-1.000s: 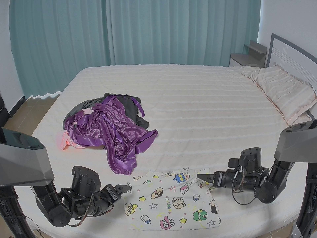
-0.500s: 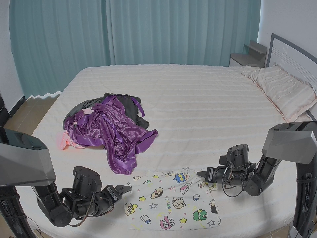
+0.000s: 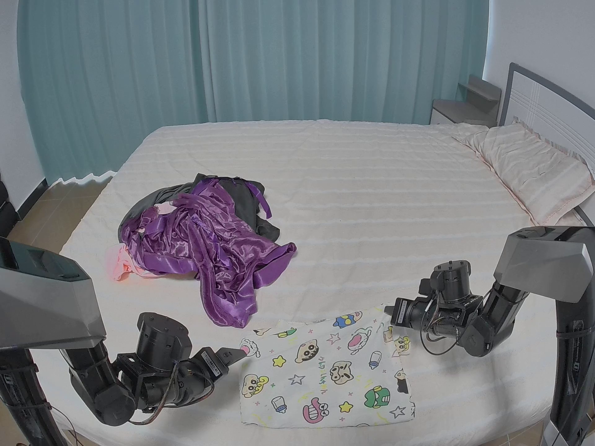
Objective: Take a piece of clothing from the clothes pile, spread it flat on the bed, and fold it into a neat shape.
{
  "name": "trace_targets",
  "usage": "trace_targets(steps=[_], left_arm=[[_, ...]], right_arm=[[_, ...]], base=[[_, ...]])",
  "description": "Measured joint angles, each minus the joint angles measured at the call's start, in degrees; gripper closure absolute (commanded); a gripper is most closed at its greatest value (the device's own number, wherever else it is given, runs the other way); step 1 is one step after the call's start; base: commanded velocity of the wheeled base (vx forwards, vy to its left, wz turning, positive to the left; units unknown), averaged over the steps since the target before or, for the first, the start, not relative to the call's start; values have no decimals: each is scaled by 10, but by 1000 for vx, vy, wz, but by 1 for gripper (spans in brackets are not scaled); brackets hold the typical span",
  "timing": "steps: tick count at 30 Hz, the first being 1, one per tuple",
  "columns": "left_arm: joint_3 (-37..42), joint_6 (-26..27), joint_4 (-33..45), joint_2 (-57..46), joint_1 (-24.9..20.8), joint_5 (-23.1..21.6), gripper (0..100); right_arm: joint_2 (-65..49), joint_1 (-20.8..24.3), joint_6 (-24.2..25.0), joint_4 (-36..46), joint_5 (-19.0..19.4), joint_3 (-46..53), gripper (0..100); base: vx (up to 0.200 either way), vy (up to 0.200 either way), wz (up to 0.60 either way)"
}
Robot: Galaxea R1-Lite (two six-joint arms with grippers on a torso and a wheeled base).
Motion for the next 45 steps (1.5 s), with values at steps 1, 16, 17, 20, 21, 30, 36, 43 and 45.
trace_targets(steps=[1,16,17,20,21,30,36,43,45], left_arm=[[0,0,0,0,0,0,0],[2,2,-2,-11,3,5,0],[4,3,-3,-18,4,6,0],[9,9,-6,-48,11,12,0],[11,15,-6,-66,16,14,0],[31,121,27,-260,50,74,0],[38,209,97,-417,60,143,0],[41,320,220,-617,69,206,0],[41,343,252,-665,76,216,0]], right_arm=[[1,-1,0,0,0,0,100],[-32,-15,2,-7,-12,24,0],[-39,-17,3,-7,-13,29,0],[-78,-24,9,-7,-19,51,0],[-96,-28,12,-7,-21,62,0],[-302,-44,17,-9,-28,177,0],[-457,-49,-3,6,-33,261,0],[-638,-58,-48,81,-53,332,0],[-690,-60,-58,121,-58,344,0]], base=[[0,0,0],[0,0,0],[0,0,0],[0,0,0],[0,0,0],[0,0,0],[0,0,0],[0,0,0],[0,0,0]])
